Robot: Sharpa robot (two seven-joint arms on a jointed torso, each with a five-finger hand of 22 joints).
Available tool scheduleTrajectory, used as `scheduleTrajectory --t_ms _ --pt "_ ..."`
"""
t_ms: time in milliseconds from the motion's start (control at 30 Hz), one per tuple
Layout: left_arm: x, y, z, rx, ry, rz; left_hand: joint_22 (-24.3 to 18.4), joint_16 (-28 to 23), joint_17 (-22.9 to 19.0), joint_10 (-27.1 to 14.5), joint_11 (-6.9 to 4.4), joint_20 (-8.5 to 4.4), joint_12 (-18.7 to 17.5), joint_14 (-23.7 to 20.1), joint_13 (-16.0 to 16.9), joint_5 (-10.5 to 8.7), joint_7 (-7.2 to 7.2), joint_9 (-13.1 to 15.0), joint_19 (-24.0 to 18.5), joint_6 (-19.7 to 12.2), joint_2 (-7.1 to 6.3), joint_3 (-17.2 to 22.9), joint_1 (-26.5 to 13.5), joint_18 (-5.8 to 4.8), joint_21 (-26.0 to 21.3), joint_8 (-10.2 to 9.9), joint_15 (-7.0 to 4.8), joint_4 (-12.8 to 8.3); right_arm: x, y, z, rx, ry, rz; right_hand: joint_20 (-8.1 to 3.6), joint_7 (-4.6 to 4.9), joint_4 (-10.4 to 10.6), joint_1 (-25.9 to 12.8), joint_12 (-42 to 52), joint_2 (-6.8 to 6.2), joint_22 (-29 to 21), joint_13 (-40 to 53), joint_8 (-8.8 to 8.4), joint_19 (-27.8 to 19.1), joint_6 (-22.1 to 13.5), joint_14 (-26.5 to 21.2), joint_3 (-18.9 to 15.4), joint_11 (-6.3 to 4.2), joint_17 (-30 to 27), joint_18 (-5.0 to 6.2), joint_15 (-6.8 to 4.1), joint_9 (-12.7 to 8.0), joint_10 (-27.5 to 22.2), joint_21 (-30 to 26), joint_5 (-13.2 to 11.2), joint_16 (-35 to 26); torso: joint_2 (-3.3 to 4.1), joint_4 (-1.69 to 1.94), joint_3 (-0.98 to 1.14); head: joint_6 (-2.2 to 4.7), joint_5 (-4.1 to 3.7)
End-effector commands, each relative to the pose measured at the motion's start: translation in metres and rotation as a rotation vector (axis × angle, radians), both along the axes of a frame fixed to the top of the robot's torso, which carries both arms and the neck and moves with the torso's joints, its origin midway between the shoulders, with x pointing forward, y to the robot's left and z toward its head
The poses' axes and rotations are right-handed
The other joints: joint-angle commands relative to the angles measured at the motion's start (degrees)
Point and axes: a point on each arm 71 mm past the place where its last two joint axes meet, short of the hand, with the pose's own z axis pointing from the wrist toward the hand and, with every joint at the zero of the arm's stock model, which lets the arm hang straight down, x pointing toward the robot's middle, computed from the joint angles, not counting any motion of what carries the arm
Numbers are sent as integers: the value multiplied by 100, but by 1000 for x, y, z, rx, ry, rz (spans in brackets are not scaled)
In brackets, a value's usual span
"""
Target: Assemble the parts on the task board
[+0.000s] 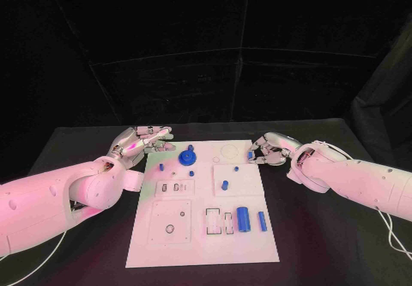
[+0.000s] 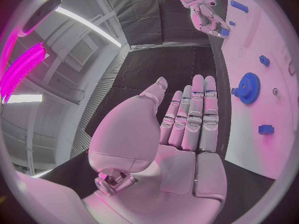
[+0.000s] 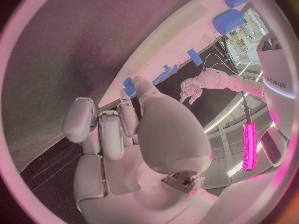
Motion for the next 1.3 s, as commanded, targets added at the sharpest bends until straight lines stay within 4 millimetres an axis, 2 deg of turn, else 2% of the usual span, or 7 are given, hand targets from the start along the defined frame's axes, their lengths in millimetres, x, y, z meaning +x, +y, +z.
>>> scheduleTrajectory --t_ms 33,133,267,400,833,1067,1300 --pt "0 0 0 -4 6 -11 -8 -36 7 -40 -11 17 -23 -46 -8 -8 7 -2 37 -46 68 -4 -12 30 -23 -19 6 -33 0 2 1 -10 -4 8 -13 -13 -12 0 29 81 7 12 41 45 89 426 60 -45 651 -67 -44 9 28 35 -41 35 1 4 -3 -1 -12" --pt "0 0 0 -4 6 -11 -8 -36 7 -40 -11 17 -23 -46 -8 -8 7 -2 37 -46 68 -4 -12 30 -23 -19 6 -33 0 2 1 -10 -11 -1 -29 -41 -29 6 35 129 8 21 70 46 176 428 115 -68 656 -66 -62 14 38 37 -88 37 0 6 -4 -6 -16" --pt "0 0 0 -4 6 -11 -8 -36 7 -40 -11 17 -23 -46 -8 -8 7 -2 37 -46 68 -4 -12 30 -23 -19 6 -33 1 0 3 -6 -37 -20 -85 -138 -97 103 40 369 20 38 164 53 408 431 382 -151 673 -67 -130 41 55 43 -433 42 1 1 -2 -5 -15" --pt "0 0 0 -4 7 -11 -8 -36 7 -40 -11 17 -23 -46 -8 -8 7 -2 37 -46 68 -4 -12 30 -23 -19 6 -33 1 0 6 5 -76 -39 -123 -185 -168 157 69 460 61 75 201 74 495 441 569 -193 716 -75 -168 55 88 63 -472 60 3 2 2 -11 -12" --pt "0 2 0 -1 7 -5 -8 -36 7 -40 -11 17 -23 -46 -8 -8 7 -2 37 -46 68 -4 -12 30 -23 -19 6 -33 -7 11 13 70 -88 -87 -156 -186 -276 21 49 395 79 83 180 91 496 442 884 -202 717 -82 -186 53 105 75 -302 57 -19 0 -15 -3 -20" --pt "0 4 1 0 6 -2 -8 -36 7 -40 -11 17 -23 -46 -8 -8 7 -2 37 -46 68 -4 -12 30 -23 -19 6 -33 -20 37 19 109 17 -91 -145 -156 -307 -85 -8 356 56 43 134 83 442 429 1027 -178 659 -79 -169 39 72 64 -298 26 -55 8 -54 -10 19" --pt "1 6 3 3 -3 10 -8 -36 7 -40 -11 17 -23 -46 -8 -8 7 -2 37 -46 68 -4 -12 30 -23 -19 6 -33 -34 93 24 81 61 -22 -139 -147 -314 -136 -36 352 42 22 119 78 426 420 1088 -170 619 -76 -162 35 55 57 -301 5 -75 18 -70 -100 241"
